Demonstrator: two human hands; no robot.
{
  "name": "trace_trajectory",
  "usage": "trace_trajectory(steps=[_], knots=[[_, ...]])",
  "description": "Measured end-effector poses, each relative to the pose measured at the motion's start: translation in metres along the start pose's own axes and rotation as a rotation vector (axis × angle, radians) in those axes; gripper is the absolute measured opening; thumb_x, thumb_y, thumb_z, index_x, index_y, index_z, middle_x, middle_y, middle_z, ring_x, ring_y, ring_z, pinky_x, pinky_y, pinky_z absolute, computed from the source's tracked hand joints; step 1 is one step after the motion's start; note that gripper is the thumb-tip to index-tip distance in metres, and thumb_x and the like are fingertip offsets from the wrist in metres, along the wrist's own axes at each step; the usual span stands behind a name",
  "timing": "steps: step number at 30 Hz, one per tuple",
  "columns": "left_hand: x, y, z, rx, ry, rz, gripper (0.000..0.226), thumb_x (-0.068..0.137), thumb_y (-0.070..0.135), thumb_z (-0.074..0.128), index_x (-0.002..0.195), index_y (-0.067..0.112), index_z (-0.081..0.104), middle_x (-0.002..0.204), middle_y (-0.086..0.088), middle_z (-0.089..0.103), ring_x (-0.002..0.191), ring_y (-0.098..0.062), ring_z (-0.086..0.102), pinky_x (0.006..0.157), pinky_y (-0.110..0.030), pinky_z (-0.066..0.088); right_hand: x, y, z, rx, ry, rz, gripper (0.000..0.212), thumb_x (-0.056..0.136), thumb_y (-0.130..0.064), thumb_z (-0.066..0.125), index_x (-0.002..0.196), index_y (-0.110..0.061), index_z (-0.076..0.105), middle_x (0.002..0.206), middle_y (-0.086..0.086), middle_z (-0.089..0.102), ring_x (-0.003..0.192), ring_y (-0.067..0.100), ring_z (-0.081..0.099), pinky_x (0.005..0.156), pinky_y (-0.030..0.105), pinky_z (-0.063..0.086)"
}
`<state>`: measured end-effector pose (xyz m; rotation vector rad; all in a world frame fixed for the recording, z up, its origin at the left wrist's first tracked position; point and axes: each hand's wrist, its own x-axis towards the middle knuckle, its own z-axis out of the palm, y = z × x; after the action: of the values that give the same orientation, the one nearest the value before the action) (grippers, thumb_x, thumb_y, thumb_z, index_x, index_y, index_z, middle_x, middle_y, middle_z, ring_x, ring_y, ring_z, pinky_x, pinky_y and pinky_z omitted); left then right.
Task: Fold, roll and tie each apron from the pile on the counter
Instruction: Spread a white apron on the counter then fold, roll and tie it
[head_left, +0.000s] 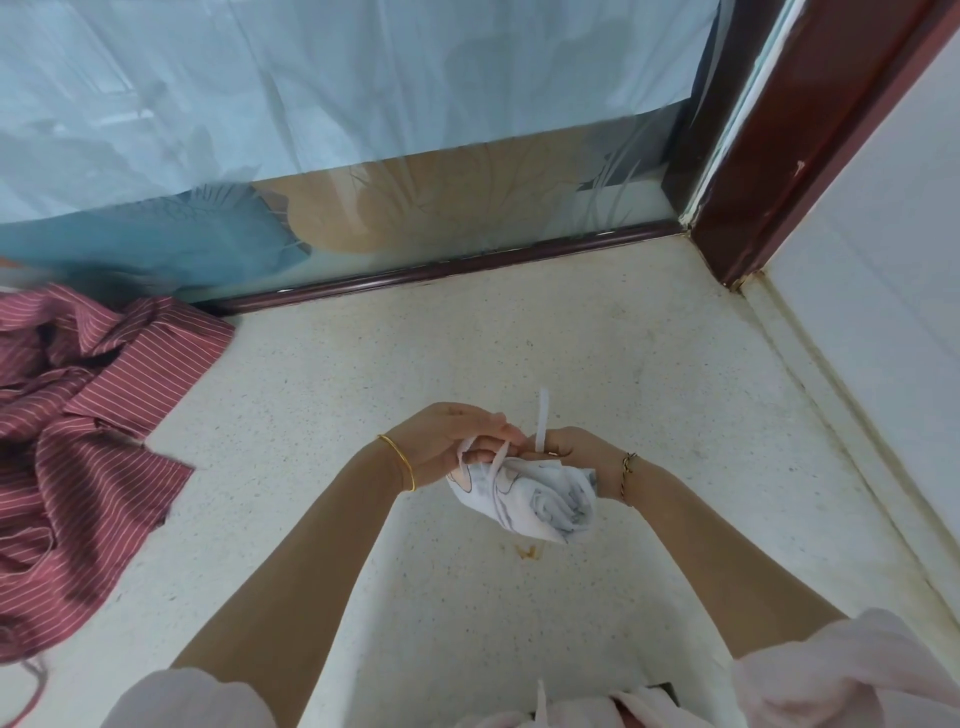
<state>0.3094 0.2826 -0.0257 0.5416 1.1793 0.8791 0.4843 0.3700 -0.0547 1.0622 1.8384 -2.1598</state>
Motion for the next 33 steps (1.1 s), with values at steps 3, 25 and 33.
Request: trace_trajectory(steps=[3, 25, 33], knots=[[0.002, -0.002, 0.001, 0.001, -0.012, -0.055, 0.026, 0.086, 0.011, 0.059, 0.107, -0.001, 0.067, 0.108, -0.017, 0.068, 0.102, -0.026, 0.065, 0.092, -0.029, 0.052, 0.0, -0.001, 0.003, -0.164, 0.051, -0.056, 0.018, 0.094, -0.018, 0.053, 0.095, -0.007, 0.067, 0.092, 0.009, 0.065, 0.091, 0.02, 0.058, 0.091, 0.033, 0.047], [0.023, -0.026, 0.022, 0.648, 0.292, 0.048, 0.015, 0.088, 0.014, 0.06, 0.075, 0.007, 0.064, 0.071, -0.007, 0.059, 0.069, -0.017, 0.052, 0.07, -0.029, 0.043, 0.009, -0.027, 0.01, -0.791, 0.457, -0.341, 0.026, 0.084, -0.031, 0.066, 0.085, -0.005, 0.064, 0.085, 0.005, 0.053, 0.076, 0.022, 0.054, 0.069, 0.03, 0.046], [0.025, -0.027, 0.029, 0.66, 0.32, 0.082, 0.025, 0.093, 0.018, 0.053, 0.068, 0.02, 0.058, 0.062, -0.001, 0.049, 0.058, -0.011, 0.042, 0.055, -0.02, 0.034, 0.004, -0.022, 0.014, -0.622, 0.503, -0.318, 0.023, 0.088, -0.03, 0.063, 0.084, -0.007, 0.062, 0.069, 0.002, 0.059, 0.045, 0.012, 0.053, 0.051, 0.024, 0.05]])
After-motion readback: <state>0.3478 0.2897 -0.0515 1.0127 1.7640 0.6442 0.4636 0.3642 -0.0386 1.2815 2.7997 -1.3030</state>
